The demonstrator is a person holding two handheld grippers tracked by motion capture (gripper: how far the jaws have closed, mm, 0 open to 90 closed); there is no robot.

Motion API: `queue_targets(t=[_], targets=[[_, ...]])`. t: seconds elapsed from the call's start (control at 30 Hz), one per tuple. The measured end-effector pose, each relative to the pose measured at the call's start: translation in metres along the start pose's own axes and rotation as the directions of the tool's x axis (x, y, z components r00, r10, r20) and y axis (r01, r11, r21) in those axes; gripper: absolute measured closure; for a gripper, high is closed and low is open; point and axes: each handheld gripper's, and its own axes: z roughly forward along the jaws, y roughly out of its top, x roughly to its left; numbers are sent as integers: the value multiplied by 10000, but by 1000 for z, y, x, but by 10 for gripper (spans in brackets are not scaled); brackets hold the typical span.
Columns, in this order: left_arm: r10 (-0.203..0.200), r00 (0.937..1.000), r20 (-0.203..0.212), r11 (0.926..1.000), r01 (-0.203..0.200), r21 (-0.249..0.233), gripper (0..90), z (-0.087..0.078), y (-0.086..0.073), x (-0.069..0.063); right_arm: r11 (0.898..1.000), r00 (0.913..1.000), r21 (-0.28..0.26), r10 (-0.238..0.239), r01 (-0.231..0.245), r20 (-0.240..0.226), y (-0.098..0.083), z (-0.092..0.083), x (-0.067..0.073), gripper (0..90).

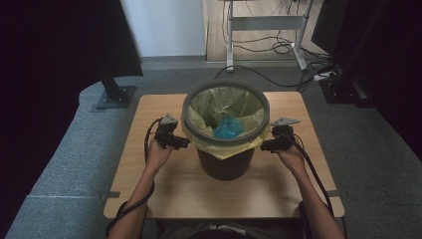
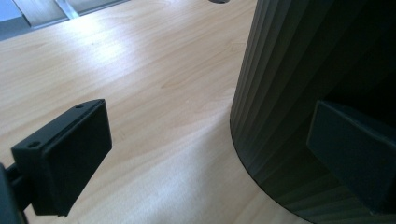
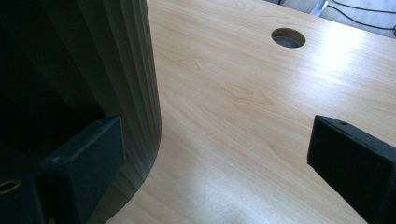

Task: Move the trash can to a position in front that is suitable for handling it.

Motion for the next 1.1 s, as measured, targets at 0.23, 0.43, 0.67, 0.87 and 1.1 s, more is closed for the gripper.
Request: queue_targets(t=[0.23,0.43,0.67,0.87,1.1], targets=[[117,9999,-113,9999,-117,59,0,-16,-11,-8,9996,9995,34,-278,278,-148,-5,-9,16,43],[-96,9998,-168,9999,95,-66,0,-26,-22,-13,9993,9991,56,-375,376,-195,-7,-13,26,42],[-108,9998,-165,9999,107,-63,0,-28,-26,-13,9993,9983,232,-271,284,-514,-9,-15,24,0],[-27,9993,-386,9997,37,257,0,-30,-42,-11,9989,9978,448,-107,136,-655,-20,-22,17,0],[-207,9981,-585,9983,237,524,0,-32,-63,-1,9978,9996,670,16,3,-278,-42,-31,2,0]])
